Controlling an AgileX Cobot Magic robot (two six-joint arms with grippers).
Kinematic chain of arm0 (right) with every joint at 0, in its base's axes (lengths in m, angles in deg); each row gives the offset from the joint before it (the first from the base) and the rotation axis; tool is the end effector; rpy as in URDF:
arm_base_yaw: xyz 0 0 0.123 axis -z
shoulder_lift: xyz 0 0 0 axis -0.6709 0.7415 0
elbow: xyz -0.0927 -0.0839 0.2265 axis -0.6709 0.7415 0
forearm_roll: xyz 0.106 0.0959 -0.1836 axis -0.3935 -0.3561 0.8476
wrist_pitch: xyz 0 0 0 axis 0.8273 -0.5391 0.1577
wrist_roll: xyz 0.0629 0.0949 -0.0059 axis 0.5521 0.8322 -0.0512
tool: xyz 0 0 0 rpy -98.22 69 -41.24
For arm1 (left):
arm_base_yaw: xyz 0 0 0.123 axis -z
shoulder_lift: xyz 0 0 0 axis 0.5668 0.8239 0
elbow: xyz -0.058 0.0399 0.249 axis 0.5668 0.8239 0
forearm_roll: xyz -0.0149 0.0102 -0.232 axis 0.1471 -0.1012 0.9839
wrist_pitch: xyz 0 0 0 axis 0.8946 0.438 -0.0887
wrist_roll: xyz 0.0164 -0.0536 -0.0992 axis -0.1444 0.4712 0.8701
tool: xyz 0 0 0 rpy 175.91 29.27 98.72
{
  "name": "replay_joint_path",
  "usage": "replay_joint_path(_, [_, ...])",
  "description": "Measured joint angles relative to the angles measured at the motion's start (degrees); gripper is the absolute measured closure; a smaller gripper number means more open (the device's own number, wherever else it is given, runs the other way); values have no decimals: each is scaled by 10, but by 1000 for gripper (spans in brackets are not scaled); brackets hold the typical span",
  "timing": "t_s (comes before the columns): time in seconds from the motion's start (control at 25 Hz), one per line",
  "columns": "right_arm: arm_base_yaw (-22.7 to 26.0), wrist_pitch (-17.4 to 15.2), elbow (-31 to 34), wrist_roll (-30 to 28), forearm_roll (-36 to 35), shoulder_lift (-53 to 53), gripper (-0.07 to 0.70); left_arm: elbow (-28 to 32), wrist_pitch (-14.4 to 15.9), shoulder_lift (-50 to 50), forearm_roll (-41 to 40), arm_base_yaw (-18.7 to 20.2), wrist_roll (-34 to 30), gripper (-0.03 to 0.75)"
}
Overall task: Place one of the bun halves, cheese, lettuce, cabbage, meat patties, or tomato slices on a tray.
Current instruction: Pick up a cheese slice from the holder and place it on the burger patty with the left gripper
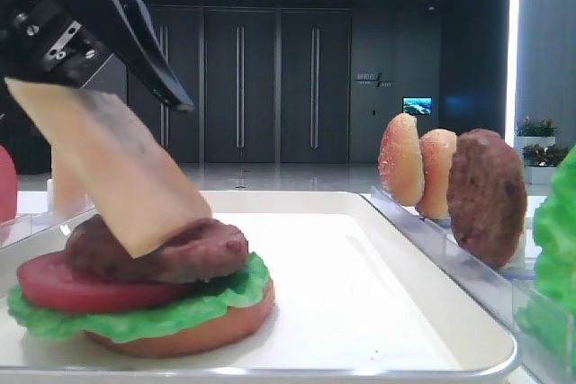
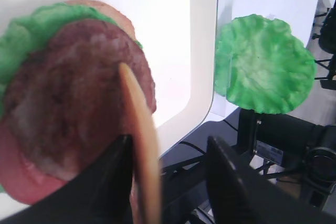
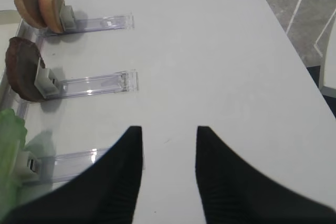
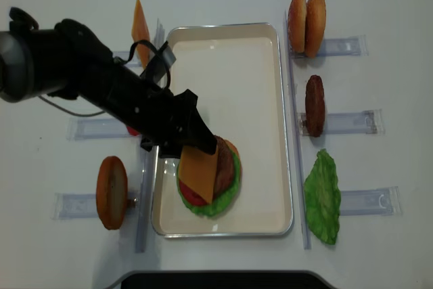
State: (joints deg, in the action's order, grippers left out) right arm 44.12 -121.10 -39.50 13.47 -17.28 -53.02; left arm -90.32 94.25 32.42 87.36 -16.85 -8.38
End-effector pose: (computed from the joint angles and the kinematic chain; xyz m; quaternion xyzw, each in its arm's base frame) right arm 0.0193 -0.0006 0.2526 0.0283 0.8672 -0.0010 0.4972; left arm 0.2363 -0.1593 0.1522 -0.0493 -0.9218 0.3827 0.0377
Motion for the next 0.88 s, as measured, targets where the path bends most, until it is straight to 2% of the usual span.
replay_joint_path(0.28, [0,0,0,0,0,0,388,-15,24,0,-48,0,30,366])
replay_joint_path(0.48, [0,0,0,0,0,0,388,-15,28,0,-64,0,39,367])
replay_joint_path(0.72, [0,0,0,0,0,0,388,-16,35,0,-127,0,76,367])
replay_joint_path(0.88, [0,0,0,0,0,0,388,-46,57,0,-181,0,116,367])
